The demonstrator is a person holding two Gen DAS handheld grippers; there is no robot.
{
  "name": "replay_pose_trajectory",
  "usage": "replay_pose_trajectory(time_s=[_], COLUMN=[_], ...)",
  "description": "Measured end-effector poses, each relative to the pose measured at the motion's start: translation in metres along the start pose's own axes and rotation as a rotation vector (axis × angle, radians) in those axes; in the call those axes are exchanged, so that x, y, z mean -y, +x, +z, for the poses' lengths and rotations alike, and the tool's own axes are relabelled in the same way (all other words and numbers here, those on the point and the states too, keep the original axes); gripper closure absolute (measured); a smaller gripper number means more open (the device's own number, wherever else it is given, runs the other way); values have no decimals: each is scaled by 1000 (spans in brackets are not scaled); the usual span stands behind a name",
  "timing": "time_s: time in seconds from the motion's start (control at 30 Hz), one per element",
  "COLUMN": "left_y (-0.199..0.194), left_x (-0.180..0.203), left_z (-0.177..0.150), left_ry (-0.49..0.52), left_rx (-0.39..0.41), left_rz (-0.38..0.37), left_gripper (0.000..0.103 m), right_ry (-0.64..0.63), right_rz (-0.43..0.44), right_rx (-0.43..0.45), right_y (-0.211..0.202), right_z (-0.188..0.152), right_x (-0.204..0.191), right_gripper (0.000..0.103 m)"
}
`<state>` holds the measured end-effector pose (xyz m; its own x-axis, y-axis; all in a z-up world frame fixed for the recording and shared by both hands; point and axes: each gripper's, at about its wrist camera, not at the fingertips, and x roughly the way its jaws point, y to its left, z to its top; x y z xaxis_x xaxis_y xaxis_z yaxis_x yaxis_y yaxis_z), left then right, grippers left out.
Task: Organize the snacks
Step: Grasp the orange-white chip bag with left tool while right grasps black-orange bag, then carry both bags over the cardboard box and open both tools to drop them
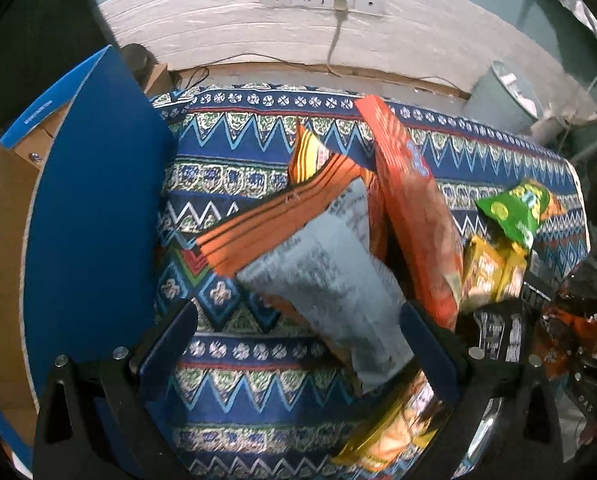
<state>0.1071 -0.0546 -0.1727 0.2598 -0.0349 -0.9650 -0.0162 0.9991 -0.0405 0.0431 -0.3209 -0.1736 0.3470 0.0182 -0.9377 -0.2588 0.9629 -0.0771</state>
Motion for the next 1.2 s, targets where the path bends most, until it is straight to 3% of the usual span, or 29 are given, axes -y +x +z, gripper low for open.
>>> replay_pose_trajectory(time_s=[0.23,0.3,0.37,0.63,0.93,1.2], left_y=[22,27,28,15,-12,-55], left_x=[15,17,17,12,19,21], left_z=[3,1,-1,-8,-24,-39], left_ry=[47,64,63,102,209,295], left_rx=[-17,-21,-20,17,70,182], left_rz=[30,13,-23,-39,2,42], left_gripper=[1,20,25,49,59,61], right_ry=[-2,-9,-17,-44,-46,-55], right_rz=[3,4,1,-21,-35,-45], right_rx=[28,27,29,53,95,151], right_y=[2,4,4,-4,-24,-49], right_z=[11,15,16,15,19,26], right_x=[6,5,4,-2,-5,-12], right_gripper=[51,52,53,54,54,54])
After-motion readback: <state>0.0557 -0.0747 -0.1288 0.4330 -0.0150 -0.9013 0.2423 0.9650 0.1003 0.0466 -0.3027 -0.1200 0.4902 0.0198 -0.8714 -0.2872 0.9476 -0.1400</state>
